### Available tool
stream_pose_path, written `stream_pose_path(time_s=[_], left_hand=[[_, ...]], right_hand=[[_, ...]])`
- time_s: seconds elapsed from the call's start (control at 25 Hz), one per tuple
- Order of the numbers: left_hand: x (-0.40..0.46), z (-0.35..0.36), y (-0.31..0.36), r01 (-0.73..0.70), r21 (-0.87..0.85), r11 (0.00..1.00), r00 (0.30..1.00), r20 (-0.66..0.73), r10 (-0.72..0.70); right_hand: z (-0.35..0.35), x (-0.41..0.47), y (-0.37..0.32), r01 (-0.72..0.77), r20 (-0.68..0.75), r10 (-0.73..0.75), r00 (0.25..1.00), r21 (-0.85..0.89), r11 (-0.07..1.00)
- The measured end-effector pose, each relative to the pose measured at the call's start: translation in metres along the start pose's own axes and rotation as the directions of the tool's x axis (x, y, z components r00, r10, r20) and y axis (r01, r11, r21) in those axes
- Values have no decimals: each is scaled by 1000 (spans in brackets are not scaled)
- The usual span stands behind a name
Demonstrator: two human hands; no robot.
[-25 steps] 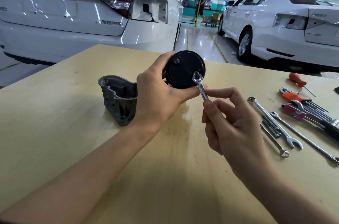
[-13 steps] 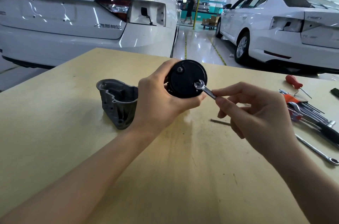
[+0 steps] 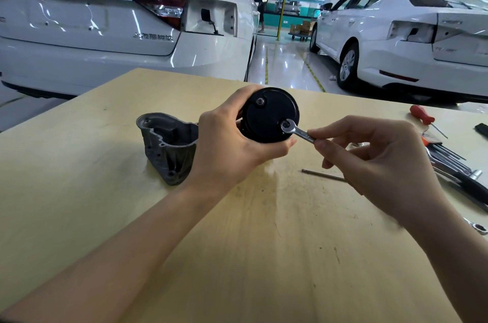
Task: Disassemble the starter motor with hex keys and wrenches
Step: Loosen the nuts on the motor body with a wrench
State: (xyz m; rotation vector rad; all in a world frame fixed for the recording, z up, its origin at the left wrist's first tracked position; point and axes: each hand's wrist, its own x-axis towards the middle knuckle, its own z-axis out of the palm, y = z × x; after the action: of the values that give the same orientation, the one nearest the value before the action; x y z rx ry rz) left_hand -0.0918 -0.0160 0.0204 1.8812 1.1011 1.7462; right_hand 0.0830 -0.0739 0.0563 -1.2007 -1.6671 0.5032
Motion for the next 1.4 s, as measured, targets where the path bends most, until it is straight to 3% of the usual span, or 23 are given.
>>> stream_pose_path(time_s=[0.64, 0.92, 1.04, 1.16, 1.28, 1.4], left_hand=[[2, -2, -1, 19, 26, 999, 1000, 0, -19], [0, -3, -1, 13, 14, 1000, 1000, 20, -13], [2, -5, -2, 32, 20, 999, 999, 5, -32], [3, -6, -4, 43, 12, 999, 999, -4, -43], [3, -6, -4, 50, 18, 999, 999, -8, -50], [4, -6, -5, 43, 26, 999, 999, -13, -43]], right_hand=[[1, -1, 5, 17, -19, -19, 1000, -70, 997], [-4, 1, 9, 22, 71, -17, 997, -67, 998], [-10, 5, 11, -29, 133, 14, 991, 118, 993], [-14, 9, 15, -104, -4, 111, 994, 323, 941], [-2, 10, 14, -92, -54, 162, 985, 630, 771], [4, 12, 15, -91, -49, 203, 978, 774, 627]])
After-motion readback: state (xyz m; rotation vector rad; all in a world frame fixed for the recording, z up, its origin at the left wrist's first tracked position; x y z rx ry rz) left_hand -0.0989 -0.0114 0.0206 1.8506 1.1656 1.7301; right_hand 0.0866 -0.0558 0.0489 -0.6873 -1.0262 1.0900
